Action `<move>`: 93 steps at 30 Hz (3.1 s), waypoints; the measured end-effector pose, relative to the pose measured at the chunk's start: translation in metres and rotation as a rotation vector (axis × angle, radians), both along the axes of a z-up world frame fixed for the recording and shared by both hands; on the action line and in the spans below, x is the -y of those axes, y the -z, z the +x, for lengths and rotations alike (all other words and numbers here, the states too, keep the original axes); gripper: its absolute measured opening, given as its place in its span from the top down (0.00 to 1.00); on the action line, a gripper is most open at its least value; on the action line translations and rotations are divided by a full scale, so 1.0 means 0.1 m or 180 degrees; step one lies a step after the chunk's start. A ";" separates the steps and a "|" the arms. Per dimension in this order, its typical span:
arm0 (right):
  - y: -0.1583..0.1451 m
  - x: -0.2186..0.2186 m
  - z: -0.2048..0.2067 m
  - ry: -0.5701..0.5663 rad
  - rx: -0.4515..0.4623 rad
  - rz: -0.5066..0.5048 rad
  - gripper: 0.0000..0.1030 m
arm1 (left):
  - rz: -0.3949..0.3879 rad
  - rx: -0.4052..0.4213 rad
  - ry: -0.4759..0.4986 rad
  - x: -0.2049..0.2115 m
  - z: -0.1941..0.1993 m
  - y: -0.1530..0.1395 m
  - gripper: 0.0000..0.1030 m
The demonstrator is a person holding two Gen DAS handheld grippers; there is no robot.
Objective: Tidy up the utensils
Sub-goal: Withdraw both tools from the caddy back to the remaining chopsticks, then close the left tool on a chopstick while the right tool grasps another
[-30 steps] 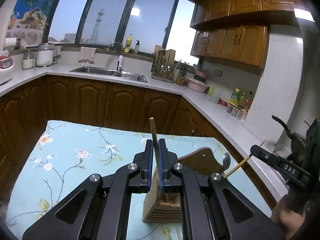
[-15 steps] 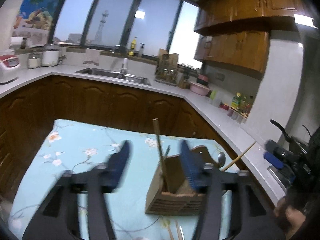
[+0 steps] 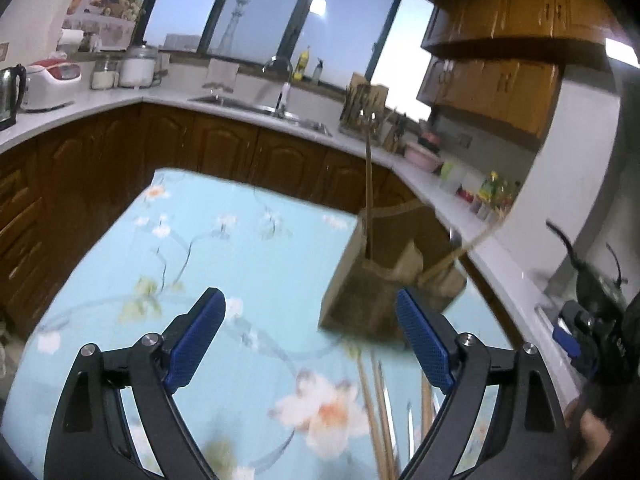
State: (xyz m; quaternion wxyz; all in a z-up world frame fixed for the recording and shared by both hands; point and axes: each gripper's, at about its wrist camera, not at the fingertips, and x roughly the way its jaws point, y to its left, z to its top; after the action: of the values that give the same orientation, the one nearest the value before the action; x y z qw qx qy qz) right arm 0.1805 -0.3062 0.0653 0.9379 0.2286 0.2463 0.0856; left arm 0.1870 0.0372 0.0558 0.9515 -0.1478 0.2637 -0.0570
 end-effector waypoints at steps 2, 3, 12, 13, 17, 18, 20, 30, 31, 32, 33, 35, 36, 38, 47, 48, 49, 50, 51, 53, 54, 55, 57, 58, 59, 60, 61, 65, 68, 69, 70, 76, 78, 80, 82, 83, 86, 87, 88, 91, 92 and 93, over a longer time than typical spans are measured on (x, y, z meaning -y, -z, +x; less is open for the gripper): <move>0.12 0.04 -0.13 0.0020 -0.0105 0.0015 0.04 | 0.0029 -0.0079 0.0034 0.02 -0.13 0.12 0.13; 0.17 0.05 -0.18 0.0031 -0.0146 0.0010 0.04 | 0.0027 -0.0131 0.0064 0.02 -0.19 0.19 0.13; 0.55 0.01 -0.55 0.0015 -0.0474 -0.0166 0.04 | 0.0011 -0.0396 0.0118 0.07 -0.51 0.51 0.13; 0.57 -0.01 -0.57 0.0007 -0.0492 -0.0202 0.04 | 0.0010 -0.0416 0.0126 0.08 -0.53 0.53 0.13; 0.66 -0.04 -0.65 -0.0035 -0.0529 -0.0268 0.04 | 0.0041 -0.0488 0.0145 0.15 -0.52 0.56 0.13; 0.68 -0.06 -0.64 -0.0056 -0.0548 -0.0274 0.04 | 0.0050 -0.0502 0.0156 0.17 -0.51 0.57 0.13; 0.70 -0.09 -0.62 -0.0085 -0.0593 -0.0289 0.04 | 0.0053 -0.0529 0.0181 0.20 -0.49 0.56 0.13; 0.86 -0.35 -0.29 -0.0295 -0.0846 -0.0600 0.08 | 0.0140 -0.0713 0.0263 0.36 -0.28 0.63 0.13; 0.89 -0.38 -0.27 -0.0317 -0.0865 -0.0633 0.13 | 0.0139 -0.0729 0.0261 0.36 -0.26 0.64 0.13; 0.91 -0.42 -0.22 -0.0337 -0.0901 -0.0666 0.20 | 0.0145 -0.0755 0.0262 0.35 -0.24 0.65 0.13; 0.95 -0.47 -0.17 -0.0369 -0.0961 -0.0697 0.24 | 0.0151 -0.0773 0.0260 0.35 -0.22 0.66 0.13; 1.02 -0.53 -0.07 -0.0435 -0.1060 -0.0702 0.33 | 0.0151 -0.0813 0.0243 0.33 -0.18 0.70 0.13; 1.06 -0.58 -0.02 -0.0474 -0.1105 -0.0720 0.35 | 0.0145 -0.0832 0.0237 0.32 -0.17 0.72 0.13; 1.13 -0.66 0.06 -0.0508 -0.1197 -0.0829 0.49 | 0.0126 -0.0880 0.0225 0.30 -0.12 0.75 0.13; 1.31 -0.66 -0.03 -0.0565 -0.1390 -0.1385 0.68 | 0.0155 -0.0971 0.0362 0.42 0.06 0.83 0.13; 1.31 -0.58 -0.08 -0.0552 -0.1389 -0.1398 0.68 | 0.0168 -0.0979 0.0394 0.46 0.09 0.84 0.13; 1.30 -0.51 -0.10 -0.0499 -0.1418 -0.1430 0.68 | 0.0183 -0.0989 0.0412 0.49 0.12 0.85 0.13; 1.29 -0.44 -0.12 -0.0463 -0.1449 -0.1419 0.68 | 0.0203 -0.1004 0.0422 0.52 0.16 0.85 0.13; 1.28 -0.36 -0.13 -0.0444 -0.1462 -0.1330 0.67 | 0.0212 -0.1012 0.0418 0.54 0.19 0.86 0.13; 1.22 -0.27 -0.16 -0.0480 -0.1392 -0.1017 0.65 | 0.0193 -0.1017 0.0412 0.56 0.24 0.85 0.13; 1.19 -0.28 -0.16 -0.0487 -0.1357 -0.0953 0.63 | 0.0180 -0.1020 0.0401 0.56 0.26 0.85 0.13; 1.15 -0.32 -0.14 -0.0520 -0.1319 -0.0935 0.63 | 0.0177 -0.1024 0.0383 0.56 0.28 0.84 0.13; 1.09 -0.49 -0.05 -0.0668 -0.1242 -0.0892 0.63 | 0.0182 -0.1024 0.0360 0.53 0.28 0.84 0.13; 1.12 -0.58 0.00 -0.0738 -0.1245 -0.0896 0.63 | 0.0188 -0.1030 0.0356 0.52 0.29 0.84 0.13; 1.14 -0.69 0.05 -0.0804 -0.1243 -0.0927 0.67 | 0.0201 -0.1042 0.0353 0.51 0.29 0.85 0.13; 1.19 -0.77 0.09 -0.0844 -0.1278 -0.1012 0.68 | 0.0217 -0.1061 0.0351 0.49 0.30 0.86 0.13; 1.26 -0.85 0.11 -0.0875 -0.1362 -0.1139 0.68 | 0.0226 -0.1074 0.0359 0.48 0.31 0.87 0.13; 1.29 -0.78 0.03 -0.0840 -0.1326 -0.1280 0.69 | 0.0221 -0.1102 0.0418 0.49 0.37 0.92 0.13; 1.28 -0.66 -0.03 -0.0831 -0.1398 -0.1249 0.68 | 0.0260 -0.1105 0.0489 0.59 0.47 0.93 0.14; 1.26 -0.62 -0.03 -0.0790 -0.1408 -0.1230 0.67 | 0.0283 -0.1101 0.0511 0.63 0.50 0.93 0.14; 1.25 -0.59 0.00 -0.0792 -0.1371 -0.1123 0.66 | 0.0306 -0.1092 0.0535 0.68 0.53 0.93 0.14; 1.15 -0.48 0.19 -0.0603 -0.1269 -0.0846 0.76 | 0.0568 -0.1114 0.0639 0.90 0.72 0.95 0.26; 1.15 -0.52 0.25 -0.0643 -0.1270 -0.0850 0.77 | 0.0582 -0.1155 0.0665 0.93 0.78 0.98 0.31; 1.19 -0.56 0.33 -0.0662 -0.1327 -0.0897 0.79 | 0.0600 -0.1190 0.0687 0.95 0.84 1.01 0.36; 1.25 -0.58 0.39 -0.0664 -0.1401 -0.0903 0.82 | 0.0615 -0.1221 0.0717 0.98 0.88 1.05 0.45; 1.25 -0.58 0.41 -0.0655 -0.1376 -0.0923 0.82 | 0.0634 -0.1246 0.0746 1.00 0.91 1.07 0.47; 1.26 -0.57 0.49 -0.0646 -0.1397 -0.0923 0.82 | 0.0669 -0.1306 0.0811 1.07 0.97 1.15 0.57; 1.27 -0.56 0.50 -0.0642 -0.1400 -0.0902 0.82 | 0.0727 -0.1274 0.0820 1.10 0.97 1.16 0.57; 1.27 -0.55 0.52 -0.0624 -0.1410 -0.0906 0.82 | 0.0778 -0.1263 0.0833 1.13 0.98 1.16 0.57; 1.29 -0.53 0.59 -0.0589 -0.1438 -0.0928 0.81 | 0.0865 -0.1257 0.0868 1.20 1.01 1.17 0.58; 1.32 -0.52 0.62 -0.0603 -0.1479 -0.0911 0.82 | 0.0896 -0.1255 0.0878 1.21 1.03 1.16 0.58; 1.31 -0.51 0.61 -0.0600 -0.1447 -0.0904 0.82 | 0.0923 -0.1249 0.0886 1.22 1.03 1.16 0.59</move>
State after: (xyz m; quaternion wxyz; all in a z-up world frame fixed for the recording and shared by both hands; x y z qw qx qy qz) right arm 0.2419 -0.2552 -0.0658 0.8691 0.0843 0.4801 0.0836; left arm 0.2899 -0.0846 -0.0600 0.8765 0.0194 0.4661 -0.1191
